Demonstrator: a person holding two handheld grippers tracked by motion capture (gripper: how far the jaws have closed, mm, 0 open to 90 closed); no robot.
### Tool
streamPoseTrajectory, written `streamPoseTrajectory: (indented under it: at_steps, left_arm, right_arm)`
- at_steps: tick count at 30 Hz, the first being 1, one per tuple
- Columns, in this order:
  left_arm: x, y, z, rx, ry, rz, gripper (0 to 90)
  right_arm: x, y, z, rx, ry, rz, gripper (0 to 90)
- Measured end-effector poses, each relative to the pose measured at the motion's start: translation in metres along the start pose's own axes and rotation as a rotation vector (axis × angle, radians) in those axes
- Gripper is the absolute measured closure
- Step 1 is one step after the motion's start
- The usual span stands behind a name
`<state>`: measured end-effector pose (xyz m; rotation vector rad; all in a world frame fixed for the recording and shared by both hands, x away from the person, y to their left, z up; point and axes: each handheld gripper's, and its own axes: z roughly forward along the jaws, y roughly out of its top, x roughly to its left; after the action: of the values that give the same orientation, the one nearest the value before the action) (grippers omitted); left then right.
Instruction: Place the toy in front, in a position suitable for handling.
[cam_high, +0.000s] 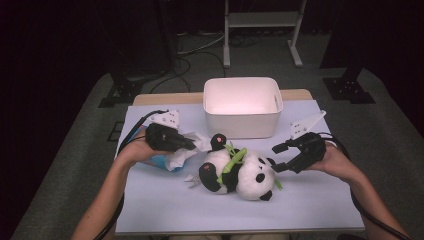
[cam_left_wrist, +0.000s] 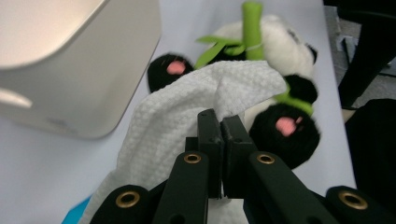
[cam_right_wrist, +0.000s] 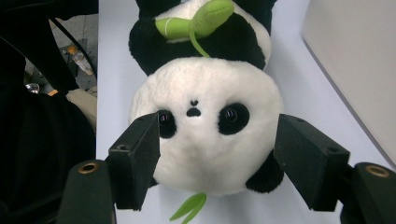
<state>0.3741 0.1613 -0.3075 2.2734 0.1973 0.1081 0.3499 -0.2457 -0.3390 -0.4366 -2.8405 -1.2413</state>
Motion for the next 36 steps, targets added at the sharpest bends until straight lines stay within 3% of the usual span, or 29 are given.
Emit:
streamPoseTrajectory:
  at_steps: [12, 22, 30, 33, 36]
  left_arm:
    - [-0.022, 0.061, 0.021, 0.003, -0.085, 0.118, 89.1]
    - [-0.039, 0.093, 0.048, 0.036, -0.161, 0.198, 89.0]
    - [-0.044, 0.094, 0.073, 0.073, -0.216, 0.188, 88.2]
    - [-0.044, 0.089, 0.085, 0.120, -0.216, 0.181, 80.8]
    - [-0.044, 0.086, 0.089, 0.127, -0.219, 0.172, 72.6]
  right_arm:
    - [0.003, -0.012, -0.021, -0.012, -0.030, 0.021, 30.1]
    - [0.005, -0.021, -0.034, -0.014, -0.045, 0.033, 30.0]
    - [0.004, -0.030, -0.035, -0.019, -0.046, 0.051, 29.9]
    - [0.004, -0.032, -0.032, -0.015, -0.041, 0.051, 29.9]
    - [0.005, -0.031, -0.028, -0.015, -0.033, 0.047, 29.9]
